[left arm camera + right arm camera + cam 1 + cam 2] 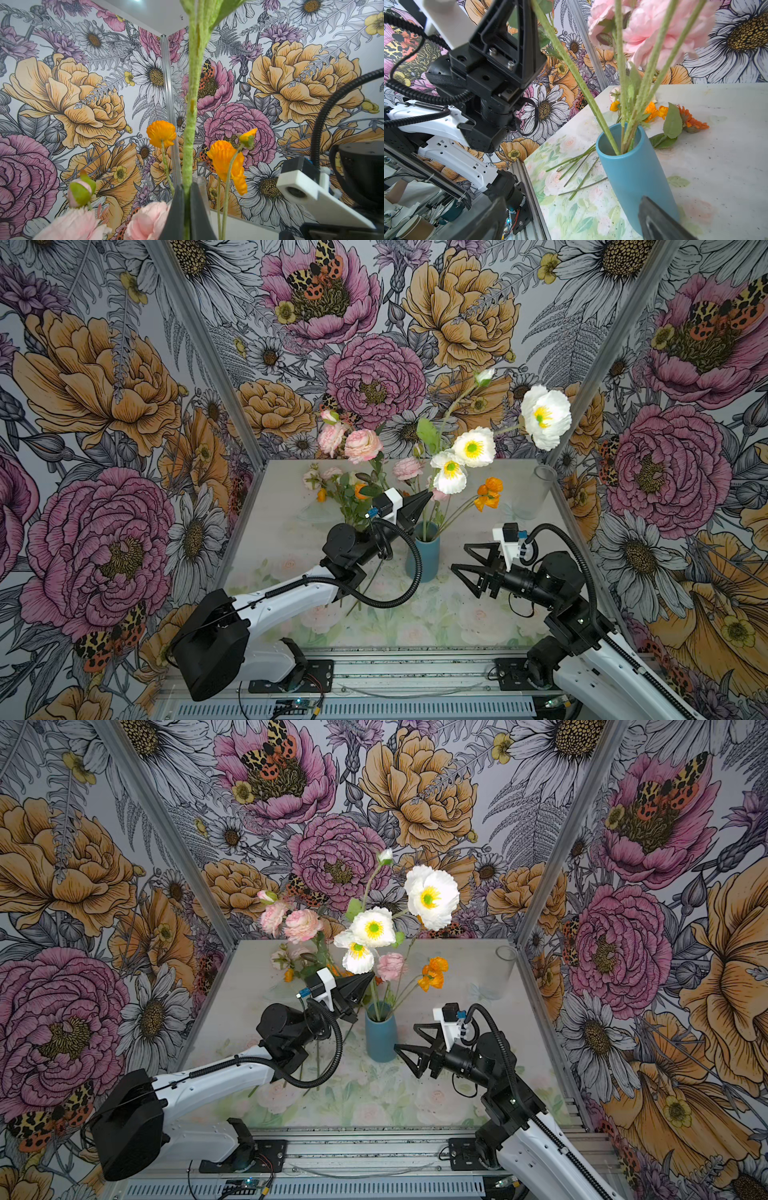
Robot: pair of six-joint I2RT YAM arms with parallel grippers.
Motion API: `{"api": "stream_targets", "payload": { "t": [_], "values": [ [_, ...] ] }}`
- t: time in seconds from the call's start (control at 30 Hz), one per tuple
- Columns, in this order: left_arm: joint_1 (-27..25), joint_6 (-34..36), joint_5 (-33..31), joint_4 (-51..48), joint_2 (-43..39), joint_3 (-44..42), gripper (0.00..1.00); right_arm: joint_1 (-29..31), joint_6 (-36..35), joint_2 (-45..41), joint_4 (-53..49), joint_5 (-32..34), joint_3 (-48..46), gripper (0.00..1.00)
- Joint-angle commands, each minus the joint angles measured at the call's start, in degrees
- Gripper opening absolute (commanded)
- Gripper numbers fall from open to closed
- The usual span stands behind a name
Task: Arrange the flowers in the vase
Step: 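Carry the white poppies over the teal vase and lower stems in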
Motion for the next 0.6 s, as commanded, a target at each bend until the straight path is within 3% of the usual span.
{"api": "stream_targets", "payload": {
  "t": [0.0,0.57],
  "values": [
    [-0.2,-2.0,-0.4,5.2,0.4,-2.5,0.00,0.4,-0.7,0.4,0.2,-0.3,-0.6,0.99],
    [-3.8,-5.0,-6.0,16.1,8.1,-12.2,0.00,0.4,-0.5,0.0,0.2,-0.1,-1.5,1.00]
  ]
}}
